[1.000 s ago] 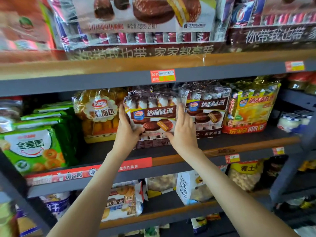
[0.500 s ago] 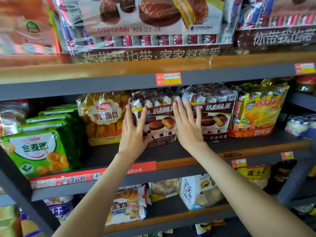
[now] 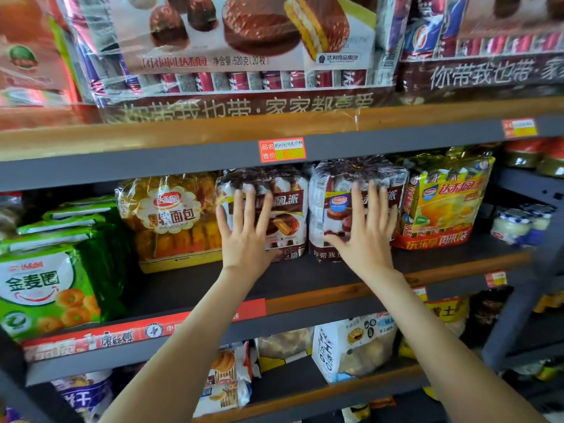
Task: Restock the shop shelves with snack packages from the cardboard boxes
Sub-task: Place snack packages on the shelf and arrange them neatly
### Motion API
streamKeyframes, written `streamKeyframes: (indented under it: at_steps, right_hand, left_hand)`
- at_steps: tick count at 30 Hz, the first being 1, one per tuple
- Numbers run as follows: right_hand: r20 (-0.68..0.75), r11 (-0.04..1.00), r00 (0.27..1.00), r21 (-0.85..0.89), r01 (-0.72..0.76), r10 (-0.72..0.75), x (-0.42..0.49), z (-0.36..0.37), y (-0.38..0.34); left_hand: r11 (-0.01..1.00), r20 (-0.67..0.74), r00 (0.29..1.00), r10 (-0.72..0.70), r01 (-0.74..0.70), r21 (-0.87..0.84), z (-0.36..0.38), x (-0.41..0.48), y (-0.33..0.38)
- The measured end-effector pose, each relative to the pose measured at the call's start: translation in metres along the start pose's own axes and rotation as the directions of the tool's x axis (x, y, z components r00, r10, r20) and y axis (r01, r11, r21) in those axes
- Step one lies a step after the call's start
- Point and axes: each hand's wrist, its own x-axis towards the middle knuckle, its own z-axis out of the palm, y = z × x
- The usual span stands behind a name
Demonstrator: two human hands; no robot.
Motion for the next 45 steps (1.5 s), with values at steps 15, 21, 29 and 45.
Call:
streamKeyframes:
  at_steps: [15, 21, 29, 45]
  right_hand:
    - [0.234, 1.000, 0.972, -0.009, -0.002, 0.004, 0.007, 0.007, 0.032]
    - [0.229, 1.000, 0.973, 0.001, 0.023, -0.022, 0.004, 0.001, 0.033]
    - [0.137, 0.999, 0.991, 0.035, 0.010, -0.015, -0.008, -0.018, 0.039]
    - [0.329, 0.985, 0.931, -0.121, -0.121, 0.155, 0.010, -0.039, 0.157]
  left_hand:
    - [0.979, 0.173, 0.983, 0.068, -0.099, 0.176, 0.007, 0.024, 0.018]
    - [0.990, -0.074, 0.988, 0.136, -0.133, 0.038, 0.003, 0.016, 0.023]
    - [0.980, -0.166, 0.981, 0.104, -0.130, -0.151, -0.032, 0.005, 0.089]
    - [0.983, -0.101, 0.979, 0.179, -0.181, -0.010, -0.025, 0.039, 0.184]
